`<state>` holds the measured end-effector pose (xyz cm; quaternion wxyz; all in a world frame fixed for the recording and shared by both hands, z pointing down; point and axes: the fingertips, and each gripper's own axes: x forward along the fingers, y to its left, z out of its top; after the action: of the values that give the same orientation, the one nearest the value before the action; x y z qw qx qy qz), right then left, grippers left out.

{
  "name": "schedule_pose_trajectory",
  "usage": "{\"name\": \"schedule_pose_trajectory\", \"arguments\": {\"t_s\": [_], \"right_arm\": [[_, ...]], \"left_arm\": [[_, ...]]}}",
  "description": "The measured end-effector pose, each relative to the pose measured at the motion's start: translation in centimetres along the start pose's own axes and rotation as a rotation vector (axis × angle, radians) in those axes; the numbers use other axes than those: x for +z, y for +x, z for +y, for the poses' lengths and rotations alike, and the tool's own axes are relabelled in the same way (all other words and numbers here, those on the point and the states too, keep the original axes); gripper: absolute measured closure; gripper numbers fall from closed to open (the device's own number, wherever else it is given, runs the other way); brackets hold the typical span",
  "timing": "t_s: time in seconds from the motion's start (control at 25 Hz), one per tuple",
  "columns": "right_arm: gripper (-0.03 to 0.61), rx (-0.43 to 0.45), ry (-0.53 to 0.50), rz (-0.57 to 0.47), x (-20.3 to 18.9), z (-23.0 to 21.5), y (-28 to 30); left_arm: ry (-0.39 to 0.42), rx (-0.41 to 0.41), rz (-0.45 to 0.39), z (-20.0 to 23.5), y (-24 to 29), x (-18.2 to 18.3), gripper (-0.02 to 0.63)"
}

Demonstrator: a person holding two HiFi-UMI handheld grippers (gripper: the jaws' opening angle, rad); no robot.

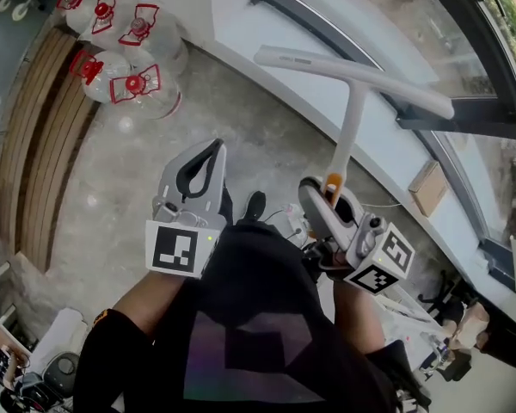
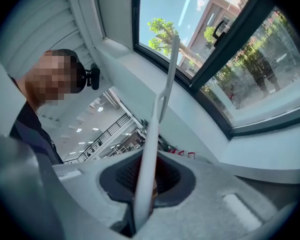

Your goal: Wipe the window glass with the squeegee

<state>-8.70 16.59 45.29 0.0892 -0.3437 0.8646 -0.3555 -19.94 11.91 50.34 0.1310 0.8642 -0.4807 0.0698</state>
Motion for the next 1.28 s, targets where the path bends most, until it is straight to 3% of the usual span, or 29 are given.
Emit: {"name": "schedule_pose_trajectory", "arguments": {"t_s": [0.32, 0.56, 0.8, 1.28], "right_arm": [[0.554, 0.046, 0.03, 0.032, -3.0, -0.3, -6.4], [0.554, 0.017, -0.006, 0.03, -4.1, 0.6, -10.7], [0.554, -0.025, -0.001, -0.023, -3.8, 1.4, -12.9], [0.558, -0.019, -0.018, 0.047, -6.7, 4.1, -12.1]], "left_arm": [[0.04, 0.044, 0.015, -8.1, -2.8, -1.9, 0.603], [0.093, -0.005, -0.003, -12.3, -4.4, -2.1, 0.603], [0.106, -0.032, -0.027, -13.8, -4.9, -0.7, 0.603], [0.077, -0.034, -0.062, -12.8, -7.1, -0.4, 0.603]]}}
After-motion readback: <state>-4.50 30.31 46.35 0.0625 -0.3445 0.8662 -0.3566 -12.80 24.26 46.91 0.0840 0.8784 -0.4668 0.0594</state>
